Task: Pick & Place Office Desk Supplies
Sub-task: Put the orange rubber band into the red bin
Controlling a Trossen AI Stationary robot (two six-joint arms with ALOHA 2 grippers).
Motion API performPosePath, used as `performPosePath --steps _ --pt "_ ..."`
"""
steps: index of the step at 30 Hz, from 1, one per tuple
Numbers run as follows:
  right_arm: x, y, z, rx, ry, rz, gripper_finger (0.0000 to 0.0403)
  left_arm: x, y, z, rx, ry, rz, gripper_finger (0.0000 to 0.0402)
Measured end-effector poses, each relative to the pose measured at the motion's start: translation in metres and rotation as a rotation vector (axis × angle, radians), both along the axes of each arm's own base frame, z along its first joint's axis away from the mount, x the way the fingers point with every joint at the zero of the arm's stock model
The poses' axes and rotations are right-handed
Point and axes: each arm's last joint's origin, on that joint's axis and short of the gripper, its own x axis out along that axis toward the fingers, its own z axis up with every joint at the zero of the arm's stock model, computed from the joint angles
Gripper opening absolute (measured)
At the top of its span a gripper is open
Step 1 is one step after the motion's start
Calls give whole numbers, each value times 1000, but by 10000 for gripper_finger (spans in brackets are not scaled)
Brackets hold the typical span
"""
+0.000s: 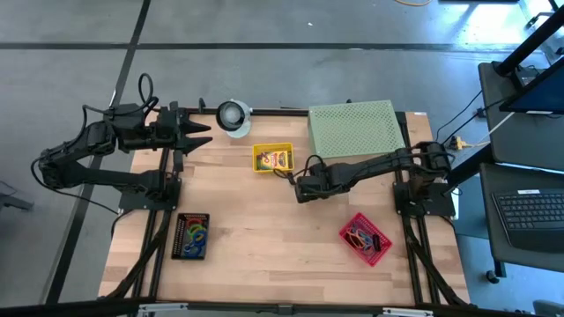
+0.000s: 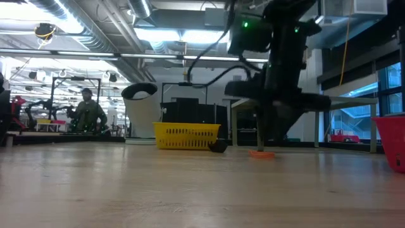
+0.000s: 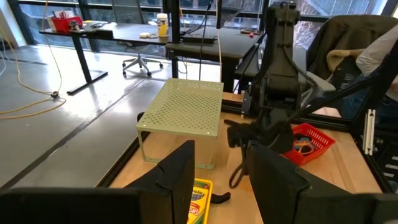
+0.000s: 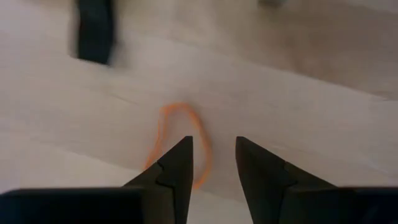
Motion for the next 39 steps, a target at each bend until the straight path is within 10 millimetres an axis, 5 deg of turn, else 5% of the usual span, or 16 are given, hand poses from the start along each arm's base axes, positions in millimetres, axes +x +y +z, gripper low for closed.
performPosePath --steps 14,22,32,39 --pt "12 7 -30 65 37 56 114 0 0 0 0 0 0 141" --pt "11 8 -36 67 74 78 10 0 0 0 0 0 0 141" --pt "8 13 -22 72 62 113 2 0 0 0 0 0 0 141" --pt "16 30 8 78 40 194 1 0 0 0 0 0 0 141"
